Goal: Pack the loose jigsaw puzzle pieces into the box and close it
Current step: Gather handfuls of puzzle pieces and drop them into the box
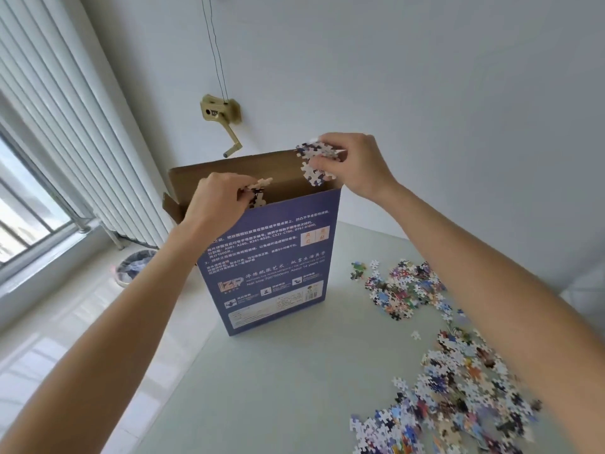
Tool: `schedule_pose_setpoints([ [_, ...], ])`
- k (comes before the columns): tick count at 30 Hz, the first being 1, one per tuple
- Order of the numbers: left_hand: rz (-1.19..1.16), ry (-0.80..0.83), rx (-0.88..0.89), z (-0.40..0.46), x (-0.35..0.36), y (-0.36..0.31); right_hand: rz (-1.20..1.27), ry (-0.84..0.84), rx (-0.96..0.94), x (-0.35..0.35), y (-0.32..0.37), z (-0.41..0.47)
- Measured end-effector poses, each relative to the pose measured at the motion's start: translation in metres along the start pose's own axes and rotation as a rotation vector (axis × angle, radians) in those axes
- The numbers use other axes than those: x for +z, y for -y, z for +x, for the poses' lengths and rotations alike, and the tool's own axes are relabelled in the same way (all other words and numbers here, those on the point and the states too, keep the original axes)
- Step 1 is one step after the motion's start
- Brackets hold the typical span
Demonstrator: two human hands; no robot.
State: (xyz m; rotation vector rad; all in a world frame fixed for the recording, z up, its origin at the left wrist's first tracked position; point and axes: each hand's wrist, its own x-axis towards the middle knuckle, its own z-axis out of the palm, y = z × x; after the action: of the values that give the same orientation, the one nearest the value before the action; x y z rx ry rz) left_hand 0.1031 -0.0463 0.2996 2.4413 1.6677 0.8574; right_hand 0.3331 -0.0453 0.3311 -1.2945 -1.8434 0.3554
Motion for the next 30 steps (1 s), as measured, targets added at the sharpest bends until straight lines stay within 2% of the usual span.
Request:
schedule_pose_setpoints([
  [4,0.043,0.131,-0.047,0.004,-0.001,0.006,-0.29,0.236,-0.299,0.02,0.001,0.023],
  [7,0.035,0.185,-0.061,0.006,-0.001,0.012,-0.418,0.411,-0.307,0.035,-0.003,0.031],
  [12,0.011,0.183,-0.049,0.002,-0.001,0.015,-0.351,0.529,-0.199,0.047,-0.006,0.035],
  [16,-0.087,0.122,-0.006,-0.009,-0.001,0.013,-0.301,0.535,-0.18,0.051,-0.007,0.033],
  [20,-0.085,0.044,0.028,-0.016,0.003,0.013,-0.254,0.524,-0.187,0.056,-0.007,0.029],
  [30,-0.027,-0.002,0.072,-0.017,0.005,0.013,-0.227,0.317,-0.182,0.057,0.001,0.022],
])
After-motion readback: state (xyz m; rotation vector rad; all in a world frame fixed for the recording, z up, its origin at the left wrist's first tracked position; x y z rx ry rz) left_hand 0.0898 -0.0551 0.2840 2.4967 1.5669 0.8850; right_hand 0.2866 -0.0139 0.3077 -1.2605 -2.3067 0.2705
